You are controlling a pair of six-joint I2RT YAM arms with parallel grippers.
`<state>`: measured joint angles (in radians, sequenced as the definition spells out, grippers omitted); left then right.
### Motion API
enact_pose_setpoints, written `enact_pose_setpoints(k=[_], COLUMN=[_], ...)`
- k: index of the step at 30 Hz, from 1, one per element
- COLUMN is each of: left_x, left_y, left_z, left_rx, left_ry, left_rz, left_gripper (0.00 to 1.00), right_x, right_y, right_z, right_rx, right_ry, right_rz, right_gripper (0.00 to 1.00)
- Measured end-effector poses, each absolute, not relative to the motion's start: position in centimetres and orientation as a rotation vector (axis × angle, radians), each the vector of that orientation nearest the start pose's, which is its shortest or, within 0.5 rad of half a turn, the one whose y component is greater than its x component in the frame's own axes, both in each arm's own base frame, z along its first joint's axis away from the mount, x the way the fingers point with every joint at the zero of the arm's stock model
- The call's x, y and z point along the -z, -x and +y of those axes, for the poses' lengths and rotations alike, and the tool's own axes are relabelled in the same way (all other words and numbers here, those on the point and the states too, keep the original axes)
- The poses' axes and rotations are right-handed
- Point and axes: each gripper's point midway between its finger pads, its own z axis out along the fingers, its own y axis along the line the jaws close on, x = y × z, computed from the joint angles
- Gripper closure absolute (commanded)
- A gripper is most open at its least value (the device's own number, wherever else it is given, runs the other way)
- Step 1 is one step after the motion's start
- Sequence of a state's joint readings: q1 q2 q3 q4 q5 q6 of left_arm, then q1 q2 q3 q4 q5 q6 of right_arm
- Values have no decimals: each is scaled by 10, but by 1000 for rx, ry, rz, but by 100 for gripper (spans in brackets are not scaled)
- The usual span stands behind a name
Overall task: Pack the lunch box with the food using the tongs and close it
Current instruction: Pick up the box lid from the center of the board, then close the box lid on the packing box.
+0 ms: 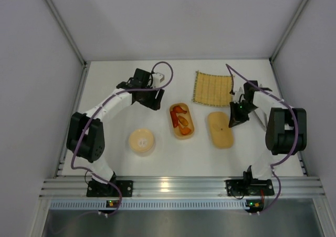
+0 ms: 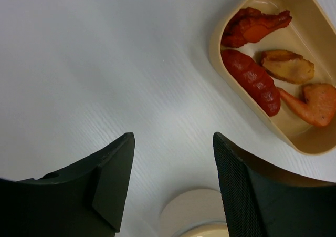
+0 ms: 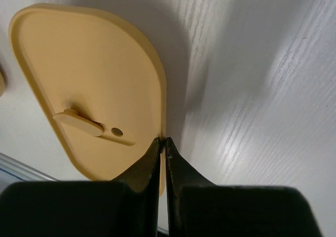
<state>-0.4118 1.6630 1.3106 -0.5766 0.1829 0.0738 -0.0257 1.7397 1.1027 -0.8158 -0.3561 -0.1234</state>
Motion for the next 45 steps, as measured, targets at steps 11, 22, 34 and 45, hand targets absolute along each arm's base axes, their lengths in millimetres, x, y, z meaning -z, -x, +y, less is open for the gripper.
enact_pose_setpoints(k=[11, 22, 34, 45], left_x=[-74, -58, -47, -90], left_y=[-423, -426, -413, -441], left_z=[-221, -249, -249, -165], left_rx=[441, 639, 797, 686], left_ry=[-616, -602, -514, -188], left_rz=[2474, 2497, 2561, 2483], left_gripper=[35, 37, 36, 34], right_x=[-88, -122, -98, -96], right_y=[-299, -328, -331, -347], right_z=[75, 143, 199, 229], right_rx=[-609, -720, -756, -660], right_ry=[296, 459, 481, 453], right_rz=[2782, 2687, 2783, 2798], right_gripper=[100, 100, 100, 100])
